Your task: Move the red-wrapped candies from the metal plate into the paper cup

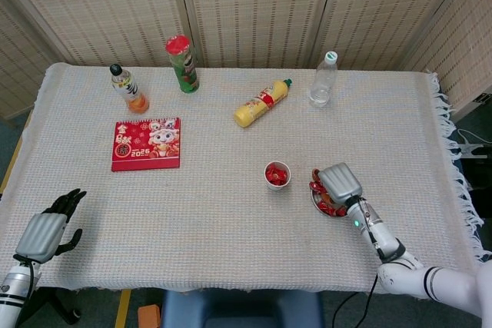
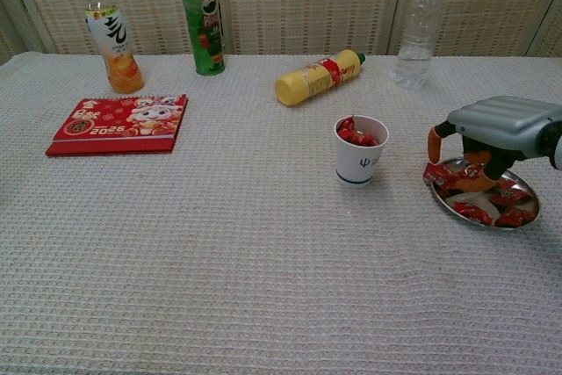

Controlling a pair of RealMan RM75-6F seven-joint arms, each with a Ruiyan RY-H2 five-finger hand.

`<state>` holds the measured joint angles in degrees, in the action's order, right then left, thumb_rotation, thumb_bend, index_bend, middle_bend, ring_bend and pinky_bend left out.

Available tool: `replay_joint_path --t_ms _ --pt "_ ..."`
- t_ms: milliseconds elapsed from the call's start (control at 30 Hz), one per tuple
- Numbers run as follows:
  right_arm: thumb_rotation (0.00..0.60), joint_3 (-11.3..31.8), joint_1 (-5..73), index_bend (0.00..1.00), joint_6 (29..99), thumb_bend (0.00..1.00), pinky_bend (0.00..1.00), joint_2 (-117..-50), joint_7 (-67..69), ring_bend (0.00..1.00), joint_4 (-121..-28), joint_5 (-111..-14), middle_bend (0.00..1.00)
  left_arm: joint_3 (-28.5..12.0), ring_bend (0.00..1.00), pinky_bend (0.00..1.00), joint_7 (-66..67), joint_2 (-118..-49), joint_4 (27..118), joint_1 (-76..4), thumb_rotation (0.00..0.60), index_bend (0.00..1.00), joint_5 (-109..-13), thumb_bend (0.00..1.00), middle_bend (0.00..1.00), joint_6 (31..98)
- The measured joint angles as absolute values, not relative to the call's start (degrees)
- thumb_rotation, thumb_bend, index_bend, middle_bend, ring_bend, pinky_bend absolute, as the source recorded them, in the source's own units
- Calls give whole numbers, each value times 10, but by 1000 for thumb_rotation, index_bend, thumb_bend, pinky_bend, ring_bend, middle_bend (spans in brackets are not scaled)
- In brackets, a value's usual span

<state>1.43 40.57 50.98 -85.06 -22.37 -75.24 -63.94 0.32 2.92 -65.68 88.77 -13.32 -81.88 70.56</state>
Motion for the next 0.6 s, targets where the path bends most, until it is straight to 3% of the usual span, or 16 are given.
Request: replay_joint_path --t_ms 600 --pt "600 34 404 450 492 219 1000 -879 -212 885 -721 -644 1000 2 85 370 23 -655 885 -134 600 0 -818 451 0 704"
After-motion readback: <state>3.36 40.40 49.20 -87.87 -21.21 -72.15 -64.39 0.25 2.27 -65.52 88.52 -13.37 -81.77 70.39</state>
